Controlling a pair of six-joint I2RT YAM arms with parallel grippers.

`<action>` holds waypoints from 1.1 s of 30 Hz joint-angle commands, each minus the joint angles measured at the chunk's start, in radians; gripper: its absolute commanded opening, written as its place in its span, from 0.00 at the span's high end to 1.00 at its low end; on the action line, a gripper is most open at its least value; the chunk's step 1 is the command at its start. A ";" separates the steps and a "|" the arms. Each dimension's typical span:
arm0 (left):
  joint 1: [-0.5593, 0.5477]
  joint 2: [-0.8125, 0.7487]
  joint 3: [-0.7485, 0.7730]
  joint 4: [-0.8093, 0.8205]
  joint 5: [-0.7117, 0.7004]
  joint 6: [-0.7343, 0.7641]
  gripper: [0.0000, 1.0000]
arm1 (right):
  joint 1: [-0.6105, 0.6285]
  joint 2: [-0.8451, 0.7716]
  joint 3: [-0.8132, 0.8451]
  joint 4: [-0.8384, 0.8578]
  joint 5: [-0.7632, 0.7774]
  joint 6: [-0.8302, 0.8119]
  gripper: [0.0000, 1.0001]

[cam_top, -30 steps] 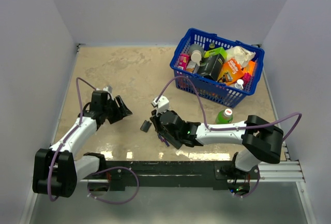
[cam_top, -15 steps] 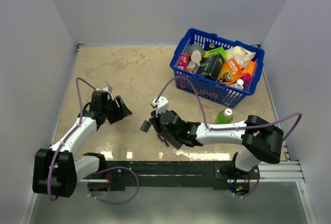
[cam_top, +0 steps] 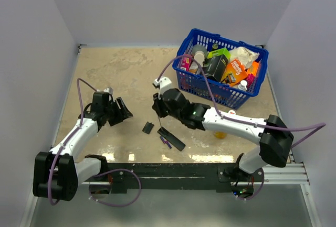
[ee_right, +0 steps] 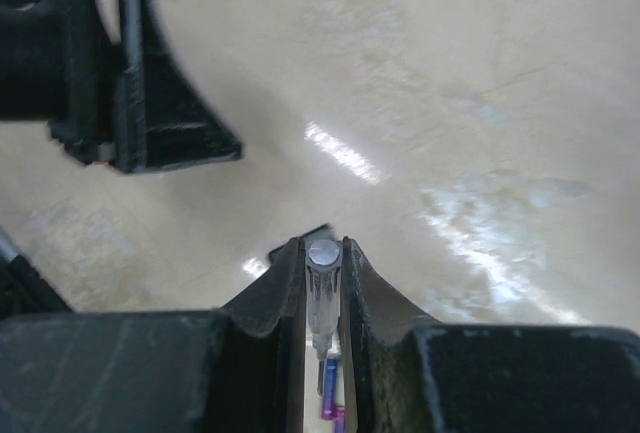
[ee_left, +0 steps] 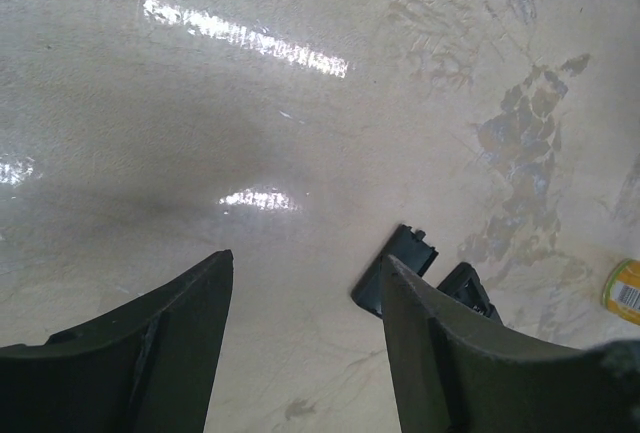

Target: Unload the batteries from the remote control

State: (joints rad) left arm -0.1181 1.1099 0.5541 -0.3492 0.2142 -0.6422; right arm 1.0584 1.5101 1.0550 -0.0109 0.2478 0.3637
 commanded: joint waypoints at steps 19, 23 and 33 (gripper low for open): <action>0.008 -0.122 0.056 -0.050 0.011 0.032 0.35 | -0.190 0.328 0.246 -0.474 0.123 -0.183 0.88; 0.008 -0.131 0.056 -0.048 0.020 0.035 0.35 | -0.202 0.341 0.234 -0.451 0.096 -0.180 0.79; 0.008 -0.176 0.064 -0.056 0.037 0.052 0.34 | -0.212 0.300 0.232 -0.445 0.027 -0.170 0.67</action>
State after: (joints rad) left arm -0.1177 0.9680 0.5816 -0.4091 0.2241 -0.6304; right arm 0.8501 1.8652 1.2766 -0.4683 0.3115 0.1936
